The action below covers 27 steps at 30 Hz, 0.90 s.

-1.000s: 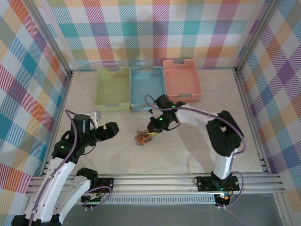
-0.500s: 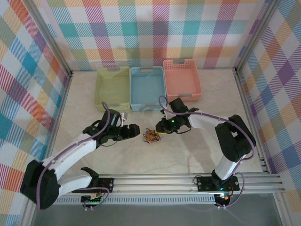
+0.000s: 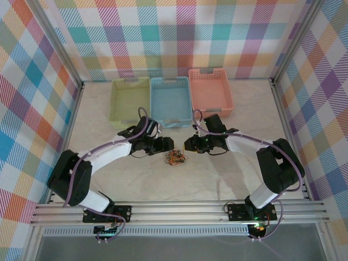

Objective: Untangle the cables

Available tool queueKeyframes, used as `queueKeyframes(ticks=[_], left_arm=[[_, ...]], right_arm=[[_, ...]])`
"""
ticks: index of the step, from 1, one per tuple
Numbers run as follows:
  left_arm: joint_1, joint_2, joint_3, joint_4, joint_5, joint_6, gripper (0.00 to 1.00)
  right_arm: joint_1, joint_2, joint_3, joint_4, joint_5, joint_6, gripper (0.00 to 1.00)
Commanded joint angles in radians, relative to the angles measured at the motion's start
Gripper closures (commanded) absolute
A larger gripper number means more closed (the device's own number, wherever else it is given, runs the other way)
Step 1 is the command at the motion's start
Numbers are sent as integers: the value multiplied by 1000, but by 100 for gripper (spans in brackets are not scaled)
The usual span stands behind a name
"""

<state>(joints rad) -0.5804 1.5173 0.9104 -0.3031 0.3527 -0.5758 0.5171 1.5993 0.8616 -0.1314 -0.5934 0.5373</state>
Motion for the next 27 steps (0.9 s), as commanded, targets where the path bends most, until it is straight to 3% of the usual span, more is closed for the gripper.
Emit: queueKeyframes(ticks=[1,16,27], left_arm=[[-9,54,59,-31,20,38,34],[-10,150,50,-5,47,73,53],[-10,147,33,17,47,75,59]], right_arm=[[-3,-19,-7,32,-26,10,69],[-3,68,63,-35,-66,-2,65],[22,135,139,-128,-57,-30,66]])
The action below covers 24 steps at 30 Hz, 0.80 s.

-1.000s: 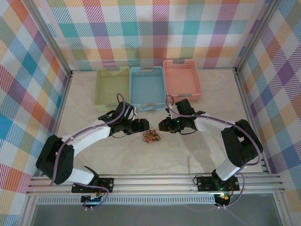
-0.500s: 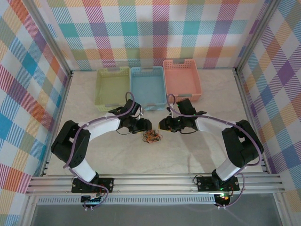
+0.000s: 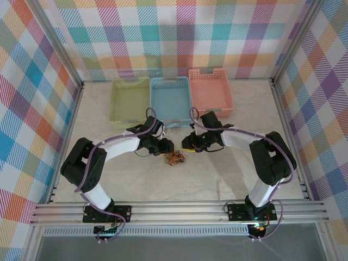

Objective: Untangle the cables

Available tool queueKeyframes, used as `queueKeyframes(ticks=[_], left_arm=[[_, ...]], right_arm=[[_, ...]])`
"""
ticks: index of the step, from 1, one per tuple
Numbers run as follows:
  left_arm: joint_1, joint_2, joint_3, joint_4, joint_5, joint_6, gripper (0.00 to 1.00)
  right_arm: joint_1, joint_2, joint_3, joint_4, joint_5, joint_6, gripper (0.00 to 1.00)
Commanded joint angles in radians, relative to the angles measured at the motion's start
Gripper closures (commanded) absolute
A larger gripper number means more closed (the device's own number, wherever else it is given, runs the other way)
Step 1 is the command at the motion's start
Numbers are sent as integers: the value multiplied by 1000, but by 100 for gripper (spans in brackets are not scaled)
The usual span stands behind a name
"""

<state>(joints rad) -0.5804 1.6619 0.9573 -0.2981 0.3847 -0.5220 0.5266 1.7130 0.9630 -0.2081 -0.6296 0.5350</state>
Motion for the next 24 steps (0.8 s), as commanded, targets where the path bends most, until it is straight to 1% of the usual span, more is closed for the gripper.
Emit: queueKeyframes(ticks=[1,6,13,15,24], left_arm=[[-11,1,-15,12,13,22,59],[-10,-6,-21,11,9,22,59],[-11,-19,-33,11,4,22,59],[-10,-22,-35,47,4,21,59],[-10,-34,-45,53,0,21,59]], right_arm=[[14,29,47,-62,-27,-33,66],[26,59,81,-105,-26,-46,66],[37,67,95,-122,0,-50,70],[41,70,100,-130,5,-54,72],[52,89,126,-165,27,-62,74]])
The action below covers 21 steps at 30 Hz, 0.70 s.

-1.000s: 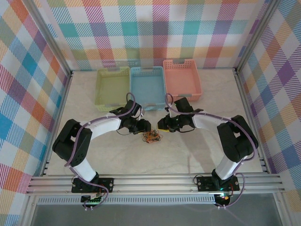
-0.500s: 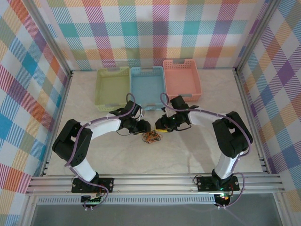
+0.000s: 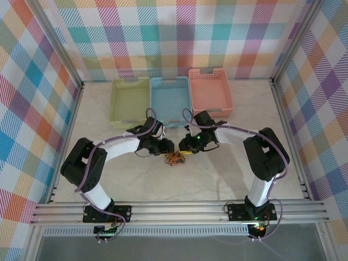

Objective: Untangle the cables

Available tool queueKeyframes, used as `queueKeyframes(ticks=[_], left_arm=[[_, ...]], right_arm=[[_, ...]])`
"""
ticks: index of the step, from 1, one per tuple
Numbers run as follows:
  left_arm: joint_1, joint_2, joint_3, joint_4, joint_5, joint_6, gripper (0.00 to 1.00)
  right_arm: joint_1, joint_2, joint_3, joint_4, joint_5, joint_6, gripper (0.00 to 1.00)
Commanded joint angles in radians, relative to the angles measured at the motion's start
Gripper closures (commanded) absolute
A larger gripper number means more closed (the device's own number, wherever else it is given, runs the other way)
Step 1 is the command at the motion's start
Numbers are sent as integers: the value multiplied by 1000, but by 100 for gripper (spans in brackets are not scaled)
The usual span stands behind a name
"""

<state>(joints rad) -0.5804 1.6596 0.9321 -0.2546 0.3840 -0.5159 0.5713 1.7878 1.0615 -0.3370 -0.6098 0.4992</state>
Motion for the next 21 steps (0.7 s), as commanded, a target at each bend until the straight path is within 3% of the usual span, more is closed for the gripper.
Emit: queueKeyframes(ticks=[1,9,21], left_arm=[[-10,-32,-20,9,0,15,59],[-10,-34,-22,9,3,15,59],[-10,-38,-25,8,11,23,59]], right_arm=[[8,15,29,-36,8,-26,76],[9,-15,4,-11,32,-19,96],[5,-243,-146,176,-17,-57,100]])
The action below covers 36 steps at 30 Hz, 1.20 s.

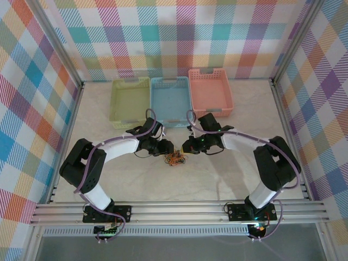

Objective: Untangle the cables

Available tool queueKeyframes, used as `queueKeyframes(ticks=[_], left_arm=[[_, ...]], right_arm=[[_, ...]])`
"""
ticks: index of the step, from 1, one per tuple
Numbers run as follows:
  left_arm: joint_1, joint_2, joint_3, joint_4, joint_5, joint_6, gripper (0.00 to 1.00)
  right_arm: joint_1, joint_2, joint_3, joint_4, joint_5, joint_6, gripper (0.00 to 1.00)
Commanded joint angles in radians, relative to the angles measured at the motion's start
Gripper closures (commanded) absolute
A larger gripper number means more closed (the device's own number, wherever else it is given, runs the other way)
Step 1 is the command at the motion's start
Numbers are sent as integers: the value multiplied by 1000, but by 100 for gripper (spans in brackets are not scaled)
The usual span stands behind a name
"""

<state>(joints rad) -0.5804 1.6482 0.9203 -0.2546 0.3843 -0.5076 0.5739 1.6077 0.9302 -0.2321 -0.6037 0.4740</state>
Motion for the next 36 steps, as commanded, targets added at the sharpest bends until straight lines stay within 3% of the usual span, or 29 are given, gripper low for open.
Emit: queueKeyframes(ticks=[1,11,22,30,36], left_arm=[[-10,-26,-13,8,12,14,59],[-13,-36,-21,11,5,12,59],[-13,-51,-34,25,9,14,58],[-13,-110,-63,19,-17,20,58],[-13,-279,-60,-101,-116,26,52]], right_arm=[[2,-88,-20,87,-26,-30,100],[3,-304,-14,178,-69,-14,100],[1,-393,38,204,-53,-36,100],[-8,-423,-177,420,48,-58,100],[-9,-451,-241,463,90,-69,100]])
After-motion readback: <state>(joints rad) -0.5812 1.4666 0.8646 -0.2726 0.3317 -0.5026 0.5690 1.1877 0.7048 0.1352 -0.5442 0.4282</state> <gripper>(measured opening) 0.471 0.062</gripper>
